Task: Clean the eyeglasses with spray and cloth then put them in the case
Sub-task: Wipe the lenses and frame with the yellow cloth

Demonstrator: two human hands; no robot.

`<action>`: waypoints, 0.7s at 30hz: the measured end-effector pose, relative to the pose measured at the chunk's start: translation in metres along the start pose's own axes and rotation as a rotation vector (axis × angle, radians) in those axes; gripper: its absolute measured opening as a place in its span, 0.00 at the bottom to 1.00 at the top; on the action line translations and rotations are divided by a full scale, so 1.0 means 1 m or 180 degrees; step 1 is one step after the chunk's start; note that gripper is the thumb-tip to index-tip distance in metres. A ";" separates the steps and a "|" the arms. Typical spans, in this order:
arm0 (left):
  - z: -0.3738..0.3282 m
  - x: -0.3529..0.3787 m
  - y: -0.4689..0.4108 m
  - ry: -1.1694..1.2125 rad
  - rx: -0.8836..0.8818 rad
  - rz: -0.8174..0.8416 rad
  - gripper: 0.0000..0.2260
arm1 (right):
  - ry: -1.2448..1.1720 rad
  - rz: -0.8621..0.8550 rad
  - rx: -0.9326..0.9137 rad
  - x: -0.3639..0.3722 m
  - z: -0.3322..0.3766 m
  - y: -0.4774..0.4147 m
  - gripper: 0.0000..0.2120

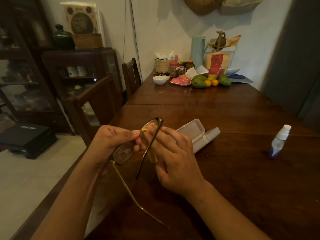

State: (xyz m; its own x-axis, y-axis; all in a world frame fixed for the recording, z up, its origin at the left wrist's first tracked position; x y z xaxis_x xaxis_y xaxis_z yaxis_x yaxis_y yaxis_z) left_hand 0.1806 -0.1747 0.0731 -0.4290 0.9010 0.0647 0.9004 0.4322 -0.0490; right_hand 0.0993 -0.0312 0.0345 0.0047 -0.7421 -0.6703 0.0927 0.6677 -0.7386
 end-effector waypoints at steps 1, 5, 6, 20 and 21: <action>0.000 -0.002 0.000 0.0030 0.0007 -0.0005 0.09 | 0.0008 0.0052 -0.0062 0.000 0.000 0.001 0.34; 0.001 -0.004 -0.002 0.0065 -0.0017 0.0045 0.10 | 0.0273 -0.0042 0.0161 -0.003 -0.010 0.001 0.30; 0.001 -0.003 -0.002 0.0031 -0.0012 0.0051 0.11 | 0.0295 -0.0094 0.0243 -0.004 -0.011 0.001 0.29; 0.011 -0.049 -0.007 -0.1434 -0.0415 -0.1372 0.10 | -0.2904 -0.1308 0.1831 -0.013 -0.047 0.008 0.13; 0.015 -0.052 -0.007 -0.1579 -0.0558 -0.1494 0.11 | -0.2946 -0.1329 0.1902 -0.016 -0.049 0.007 0.12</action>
State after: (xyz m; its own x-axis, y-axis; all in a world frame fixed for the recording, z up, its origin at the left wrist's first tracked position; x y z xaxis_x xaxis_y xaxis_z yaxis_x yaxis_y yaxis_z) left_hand 0.1957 -0.2237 0.0552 -0.7196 0.5495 -0.4245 0.5927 0.8046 0.0367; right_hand 0.0514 -0.0122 0.0367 0.5616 -0.8208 0.1048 0.7089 0.4119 -0.5725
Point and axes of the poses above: each hand's wrist, its own y-axis away from the middle knuckle, its own x-axis out of the palm, z = x × y, the point moved 6 cm from there along -y, towards the middle knuckle, and after that the axes turned 7 degrees about -x, right-handed, at the moved point
